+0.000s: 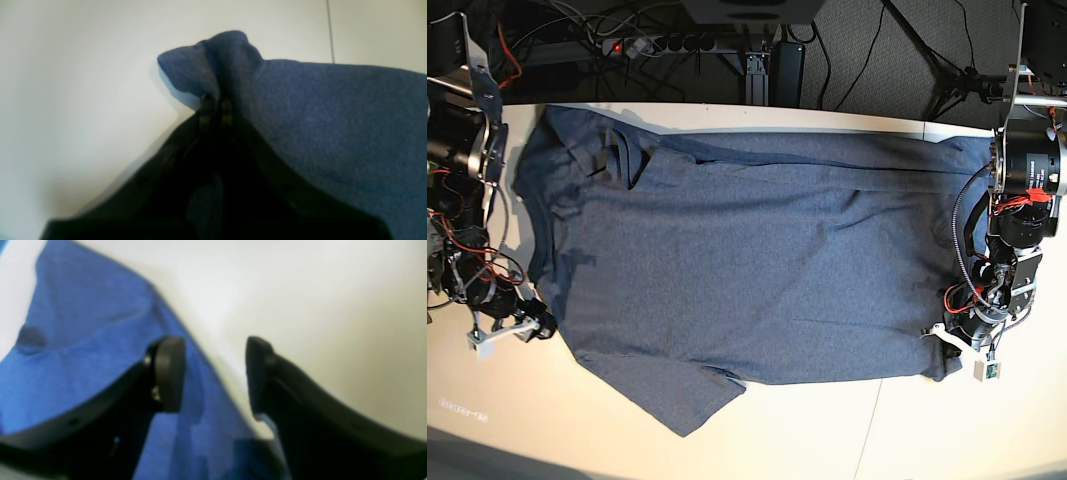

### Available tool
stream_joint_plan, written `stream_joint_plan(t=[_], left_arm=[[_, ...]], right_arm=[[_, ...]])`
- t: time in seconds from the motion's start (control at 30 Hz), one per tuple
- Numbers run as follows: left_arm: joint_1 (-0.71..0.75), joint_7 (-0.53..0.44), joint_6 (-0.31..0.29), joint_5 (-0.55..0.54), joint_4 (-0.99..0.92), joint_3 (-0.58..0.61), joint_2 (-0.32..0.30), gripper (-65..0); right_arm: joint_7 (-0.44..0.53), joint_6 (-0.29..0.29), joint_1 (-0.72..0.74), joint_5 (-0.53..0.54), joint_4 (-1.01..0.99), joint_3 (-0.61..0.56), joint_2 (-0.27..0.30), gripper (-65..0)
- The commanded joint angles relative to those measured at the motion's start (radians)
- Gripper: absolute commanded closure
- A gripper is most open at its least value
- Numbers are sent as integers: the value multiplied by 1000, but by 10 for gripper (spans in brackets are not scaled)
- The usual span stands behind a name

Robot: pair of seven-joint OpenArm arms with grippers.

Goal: Fold the T-shirt properly
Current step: 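Release the right gripper and grasp the collar-side corner by the other sleeve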

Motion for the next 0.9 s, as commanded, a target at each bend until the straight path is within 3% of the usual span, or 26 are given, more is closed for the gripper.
stream_joint_plan(t=[0.0,0.3,0.63,0.87], left_arm=[[-16,39,-11,17,1,6,-10,0],[-16,39,-11,17,1,111,-8,0],[-16,39,-11,17,1,167,-11,0],[-19,35,-11,17,1,168,-11,0]], right_arm=[[-10,33,26,-13,9,2,-12,-304],[20,33,76,-193,9,2,-113,-304],[63,33,93,-363,10,-5,-110,-304],[108,33,94,-363,10,-152,-110,-304]])
